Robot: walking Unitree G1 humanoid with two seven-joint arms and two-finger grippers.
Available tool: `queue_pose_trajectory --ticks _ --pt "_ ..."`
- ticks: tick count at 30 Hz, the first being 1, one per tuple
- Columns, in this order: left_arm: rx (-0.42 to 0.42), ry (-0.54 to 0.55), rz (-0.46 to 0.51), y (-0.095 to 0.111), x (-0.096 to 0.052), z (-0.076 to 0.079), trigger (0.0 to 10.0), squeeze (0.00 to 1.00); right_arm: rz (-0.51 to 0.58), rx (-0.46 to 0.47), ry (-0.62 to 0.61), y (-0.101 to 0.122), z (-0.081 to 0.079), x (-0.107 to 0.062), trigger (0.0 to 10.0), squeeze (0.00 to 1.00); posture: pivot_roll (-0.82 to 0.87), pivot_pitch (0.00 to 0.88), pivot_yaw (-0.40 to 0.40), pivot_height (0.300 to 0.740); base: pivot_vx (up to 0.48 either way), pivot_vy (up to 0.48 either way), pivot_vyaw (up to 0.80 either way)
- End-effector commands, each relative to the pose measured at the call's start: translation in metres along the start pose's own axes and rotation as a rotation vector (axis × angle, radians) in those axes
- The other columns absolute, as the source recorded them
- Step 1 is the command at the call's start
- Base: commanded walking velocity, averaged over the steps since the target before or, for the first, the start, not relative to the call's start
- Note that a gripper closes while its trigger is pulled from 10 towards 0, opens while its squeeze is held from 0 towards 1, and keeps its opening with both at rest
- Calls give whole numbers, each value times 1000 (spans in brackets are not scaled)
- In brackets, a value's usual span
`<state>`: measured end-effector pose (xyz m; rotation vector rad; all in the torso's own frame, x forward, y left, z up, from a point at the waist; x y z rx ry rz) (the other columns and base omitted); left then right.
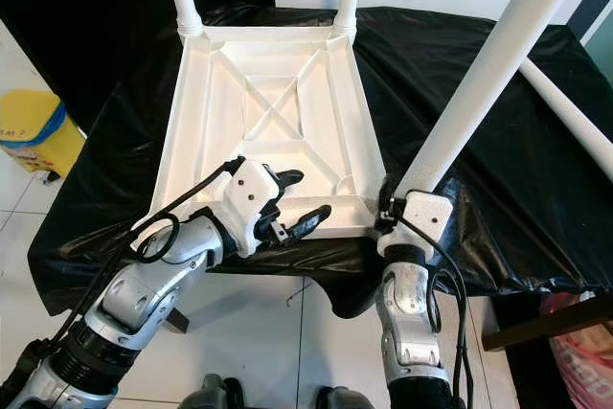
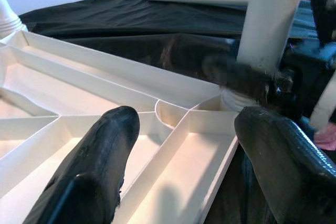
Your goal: Building children table
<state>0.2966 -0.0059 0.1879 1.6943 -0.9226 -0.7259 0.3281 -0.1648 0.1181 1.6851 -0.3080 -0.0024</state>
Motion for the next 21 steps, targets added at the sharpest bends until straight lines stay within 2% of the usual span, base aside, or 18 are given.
queue_pose_trajectory --ticks 1,7,9,10,11,12,13,17,21 --pt "6 -50 3 1 1 8 10000 0 -95 3 -1 -25 2 -12 10000 1000 33 159 -37 740 0 0 0" --pt "5 -49 6 1 2 8 10000 0 -42 34 68 -12 -3 -9 10000 1000 28 151 -40 740 0 0 0" --pt "5 -50 10 1 3 9 10000 0 -22 16 155 -5 -6 -7 10000 1000 20 144 -43 740 0 0 0" --pt "5 -50 10 1 3 9 10000 0 -22 16 155 -5 -6 -7 10000 1000 20 144 -43 740 0 0 0" --pt "4 -51 12 2 4 9 10000 0 -19 4 207 -2 -7 -6 10000 906 18 140 -45 740 0 0 0" --pt "4 -51 12 2 4 9 10000 0 -19 4 207 -2 -7 -6 10000 906 18 140 -45 740 0 0 0" --pt "4 -51 14 2 5 9 10000 0 -9 -18 258 3 -5 -4 10000 0 16 137 -46 740 0 0 0" --pt "5 -51 17 2 6 9 10000 0 6 -65 403 16 -4 2 10000 0 12 130 -48 740 0 0 0" --pt "9 -58 19 2 7 11 10000 0 8 -95 478 21 -3 6 10000 0 8 121 -50 740 0 0 0"
Point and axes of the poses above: a point about 5 cm out from each wrist's last joint towards the gripper, its own x axis pointing out of the wrist towards the gripper, its own y axis along the axis of the wrist's last joint, z = x × y, the point moved 6 cm from there along x, pointing out of the wrist towards the gripper, and after that the axes turned 1 degree about x, right-handed, at the moved point
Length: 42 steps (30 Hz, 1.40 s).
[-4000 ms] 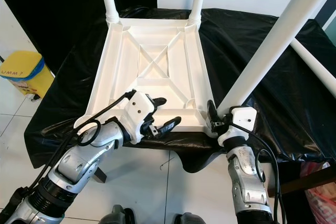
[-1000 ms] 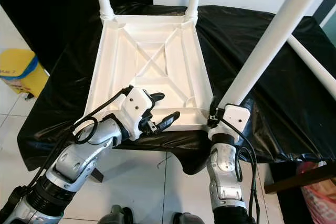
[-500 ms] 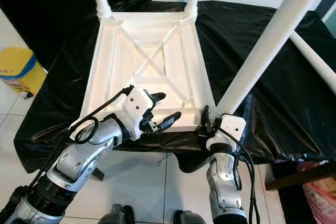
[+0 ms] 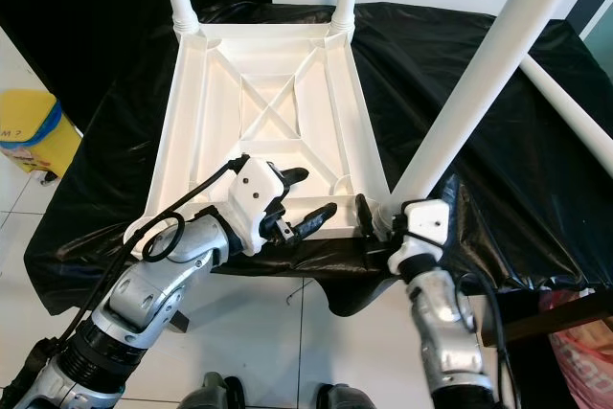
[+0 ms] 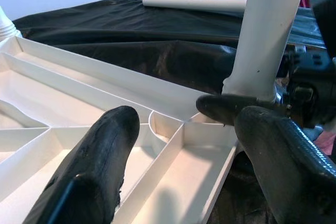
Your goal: Building children table
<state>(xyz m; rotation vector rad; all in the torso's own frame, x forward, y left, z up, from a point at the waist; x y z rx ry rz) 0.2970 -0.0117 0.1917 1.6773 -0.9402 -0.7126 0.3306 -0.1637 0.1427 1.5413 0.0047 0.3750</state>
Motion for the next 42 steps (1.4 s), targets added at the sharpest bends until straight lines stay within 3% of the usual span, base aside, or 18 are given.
queue_pose_trajectory --ticks 1,5,14,15,16,17,18,19,30,31,32,33,36,42 --pt "12 -57 -4 -2 2 9 10000 0 -22 2 30 -3 2 -1 10000 0 8 121 -50 740 0 0 0" --pt "15 -64 -2 -2 3 11 10000 0 -42 -45 136 4 13 7 10000 0 7 112 -49 740 0 0 0" --pt "20 -61 0 -1 3 10 10000 0 -100 -80 243 1 22 13 10000 0 14 106 -52 740 0 0 0" --pt "21 -61 1 -1 3 9 10000 0 -108 -78 252 0 23 13 4784 0 14 106 -52 740 0 0 0" --pt "21 -61 1 -1 3 9 10000 0 -108 -78 252 0 23 13 4784 0 14 106 -52 740 0 0 0" --pt "23 -58 1 -1 3 9 10000 0 -122 -74 265 -3 23 12 941 0 19 105 -54 740 0 0 0" --pt "23 -58 1 -1 3 9 10000 0 -122 -74 265 -3 23 12 941 0 19 105 -54 740 0 0 0" --pt "23 -54 0 -1 3 8 10000 0 -137 -69 272 -7 23 11 0 0 22 104 -55 740 0 0 0" --pt "26 -47 -5 -2 2 6 10000 0 -196 -7 272 -25 23 3 0 0 23 108 -50 740 0 0 0" --pt "26 -48 -5 -2 2 6 10000 0 -214 2 262 -29 23 1 8235 0 21 112 -50 740 0 0 0" --pt "26 -48 -5 -2 2 6 10000 0 -227 6 256 -32 23 -1 8235 0 21 112 -50 740 0 0 0" --pt "26 -49 -5 -2 2 6 10000 0 -233 21 236 -35 24 -1 10000 0 19 114 -50 740 0 0 0" --pt "26 -49 -6 -2 1 6 10000 0 -240 50 198 -38 23 -1 10000 0 19 115 -50 740 0 0 0" --pt "22 -47 -7 -2 1 6 10000 0 -268 39 2 -48 24 4 10000 0 13 124 -55 740 0 0 0"
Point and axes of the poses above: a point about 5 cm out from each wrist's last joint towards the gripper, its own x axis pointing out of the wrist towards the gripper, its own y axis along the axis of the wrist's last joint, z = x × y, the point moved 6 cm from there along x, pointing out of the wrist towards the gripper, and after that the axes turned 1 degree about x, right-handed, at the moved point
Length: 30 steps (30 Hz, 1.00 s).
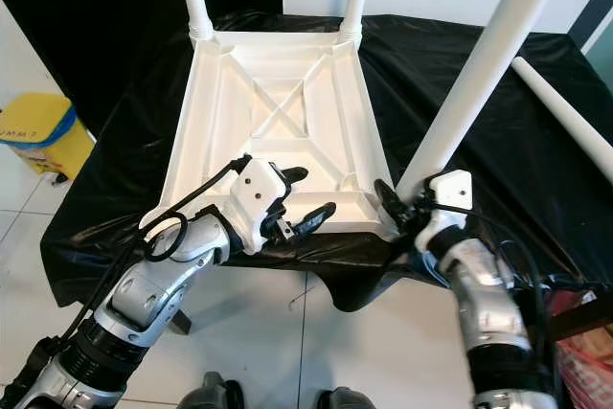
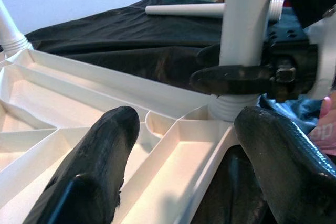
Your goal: Building children table
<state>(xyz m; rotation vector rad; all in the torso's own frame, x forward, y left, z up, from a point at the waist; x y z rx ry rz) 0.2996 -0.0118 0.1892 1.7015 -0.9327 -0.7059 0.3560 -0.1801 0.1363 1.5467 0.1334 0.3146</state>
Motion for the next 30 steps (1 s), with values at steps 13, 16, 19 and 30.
queue_pose_trajectory --ticks 13,16,19,30 --pt "-7 -34 8 -1 -1 7 10000 0 -192 156 -530 -54 2 -22 10000 0 19 132 -76 740 0 0 0" --pt "-5 -23 8 0 -1 5 10000 0 -199 216 -542 -58 -15 -22 10000 0 32 131 -80 740 0 0 0" --pt "-5 -17 8 0 -2 3 10000 0 -171 251 -509 -53 -26 -18 10000 0 37 125 -79 740 0 0 0" --pt "4 -10 6 0 -1 -2 10000 0 -83 214 -471 -31 -23 -12 10000 0 24 115 -65 740 0 0 0"
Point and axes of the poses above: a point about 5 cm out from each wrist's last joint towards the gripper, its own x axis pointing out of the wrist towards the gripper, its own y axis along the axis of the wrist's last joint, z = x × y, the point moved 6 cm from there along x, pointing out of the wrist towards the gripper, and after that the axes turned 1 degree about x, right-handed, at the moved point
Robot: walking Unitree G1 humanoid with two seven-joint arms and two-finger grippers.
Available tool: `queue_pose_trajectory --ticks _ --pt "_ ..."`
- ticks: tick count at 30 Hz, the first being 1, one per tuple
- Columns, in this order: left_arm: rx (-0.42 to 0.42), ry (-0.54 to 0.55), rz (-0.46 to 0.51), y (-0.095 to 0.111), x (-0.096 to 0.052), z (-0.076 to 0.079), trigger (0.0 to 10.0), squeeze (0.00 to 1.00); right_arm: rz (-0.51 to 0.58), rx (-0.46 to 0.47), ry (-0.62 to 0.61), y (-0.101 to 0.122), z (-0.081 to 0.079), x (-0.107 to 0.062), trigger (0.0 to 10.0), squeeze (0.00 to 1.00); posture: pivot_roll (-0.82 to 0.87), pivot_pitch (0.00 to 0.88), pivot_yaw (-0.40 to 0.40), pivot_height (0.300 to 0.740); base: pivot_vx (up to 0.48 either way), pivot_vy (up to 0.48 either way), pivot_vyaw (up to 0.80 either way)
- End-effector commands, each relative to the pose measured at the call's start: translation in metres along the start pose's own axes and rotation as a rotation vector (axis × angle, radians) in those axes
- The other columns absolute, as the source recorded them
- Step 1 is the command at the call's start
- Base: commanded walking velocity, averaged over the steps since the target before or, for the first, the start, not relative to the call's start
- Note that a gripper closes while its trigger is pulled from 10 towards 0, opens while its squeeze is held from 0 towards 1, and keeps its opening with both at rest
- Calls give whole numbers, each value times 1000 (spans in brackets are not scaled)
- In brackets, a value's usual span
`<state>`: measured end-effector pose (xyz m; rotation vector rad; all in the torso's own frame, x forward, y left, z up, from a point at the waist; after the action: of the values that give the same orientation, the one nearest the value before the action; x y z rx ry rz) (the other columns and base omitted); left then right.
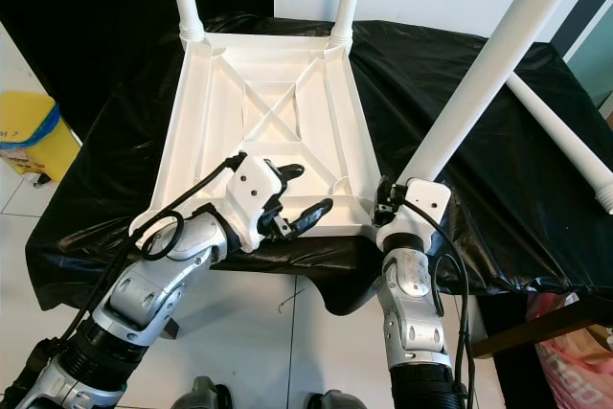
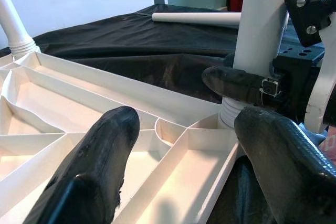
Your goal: Building children table
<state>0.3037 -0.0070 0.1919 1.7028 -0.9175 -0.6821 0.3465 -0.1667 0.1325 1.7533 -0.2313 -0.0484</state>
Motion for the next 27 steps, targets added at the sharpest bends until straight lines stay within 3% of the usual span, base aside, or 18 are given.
queue_pose_trajectory --ticks 1,5,9,13,14,16,17,22,27 --pt "11 -43 1 -1 2 4 10000 0 -81 8 25 -20 0 -6 10000 1000 11 117 -59 740 0 0 0" --pt "16 -55 1 -1 4 5 10000 0 -44 -1 91 -9 -2 -4 10000 1000 5 117 -55 740 0 0 0" --pt "16 -67 5 1 6 7 10000 0 -21 -24 241 3 -3 -5 10000 1000 2 125 -55 740 0 0 0" --pt "16 -69 5 1 6 7 10000 0 -20 -42 286 6 -1 -5 10000 1000 4 129 -56 740 0 0 0" --pt "15 -70 5 1 5 8 10000 0 -22 -63 330 7 2 -4 10000 745 6 134 -57 740 0 0 0" --pt "15 -70 5 1 5 8 10000 0 -22 -63 330 7 2 -4 10000 745 6 134 -57 740 0 0 0" --pt "13 -73 3 0 4 9 10000 0 -26 -103 400 8 2 -3 10000 0 4 137 -58 740 0 0 0" --pt "11 -84 0 0 4 11 10000 0 -96 -229 647 1 3 4 10000 0 16 131 -56 740 0 0 0" --pt "17 -84 -4 0 3 10 10000 0 -136 -260 709 -5 5 7 10000 0 25 126 -58 740 0 0 0"
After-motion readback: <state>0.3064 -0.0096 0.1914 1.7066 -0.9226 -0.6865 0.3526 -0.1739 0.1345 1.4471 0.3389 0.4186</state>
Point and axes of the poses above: a point about 5 cm out from each wrist's last joint towards the gripper, its own x axis pointing out of the wrist towards the gripper, its own y axis along the axis of the wrist's last joint, z = x × y, the point moved 6 cm from there along x, pointing out of the wrist towards the gripper, and after that the axes turned 1 degree about x, right-handed, at the moved point
